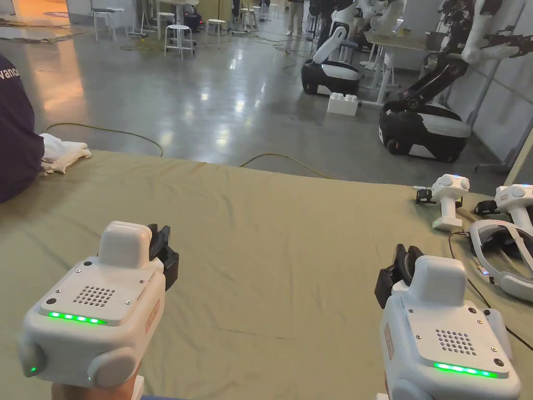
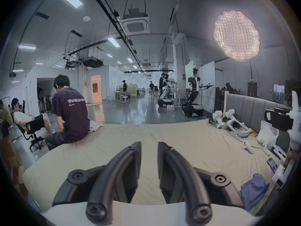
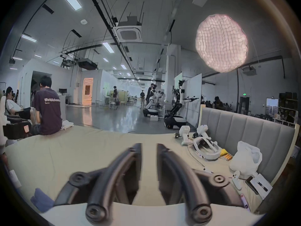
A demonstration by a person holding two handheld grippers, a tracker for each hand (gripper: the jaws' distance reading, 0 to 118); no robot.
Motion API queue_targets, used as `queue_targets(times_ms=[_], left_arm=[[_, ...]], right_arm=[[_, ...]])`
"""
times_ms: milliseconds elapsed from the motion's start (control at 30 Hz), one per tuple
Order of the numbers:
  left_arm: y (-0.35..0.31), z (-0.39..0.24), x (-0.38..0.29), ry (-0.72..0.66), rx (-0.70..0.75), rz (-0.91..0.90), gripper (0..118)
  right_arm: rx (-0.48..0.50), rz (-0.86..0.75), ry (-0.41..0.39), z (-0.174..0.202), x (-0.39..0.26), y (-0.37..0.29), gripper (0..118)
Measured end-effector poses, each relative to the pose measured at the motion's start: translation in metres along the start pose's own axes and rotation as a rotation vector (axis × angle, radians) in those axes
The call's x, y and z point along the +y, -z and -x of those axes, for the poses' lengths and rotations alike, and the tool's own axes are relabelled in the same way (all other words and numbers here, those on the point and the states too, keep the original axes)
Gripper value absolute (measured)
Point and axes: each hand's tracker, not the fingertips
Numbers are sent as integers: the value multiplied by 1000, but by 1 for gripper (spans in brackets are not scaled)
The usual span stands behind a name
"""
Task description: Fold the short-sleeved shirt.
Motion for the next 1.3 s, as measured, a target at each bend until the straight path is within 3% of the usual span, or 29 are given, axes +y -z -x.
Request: queue_targets(times_ms=[67,167,300,500,733,867,900,1100,1300], left_arm=[[-2,0,5,-8,13,-20,5],[-4,7,14,-83,-11,-33,2],[-5,19,17,-71,34,-20,2],[13,76,-11,-173,-55,299,2],[8,160,-104,-455,-193,641,2],[2,189,-155,-513,-221,783,2],[3,195,-167,-552,-222,816,6],[4,224,-226,-830,-321,888,60],[11,228,-267,-1009,-458,911,65]], right_arm=[[34,-23,28,-1,4,0,1],[13,-42,-13,4,11,2,0],[25,-32,14,2,18,4,0],[70,24,18,2,13,11,0],[147,120,16,6,-7,16,0],[159,154,-9,12,-20,15,0],[162,166,-13,13,-22,15,0],[189,218,25,15,-30,14,0],[210,245,24,18,-32,14,0]])
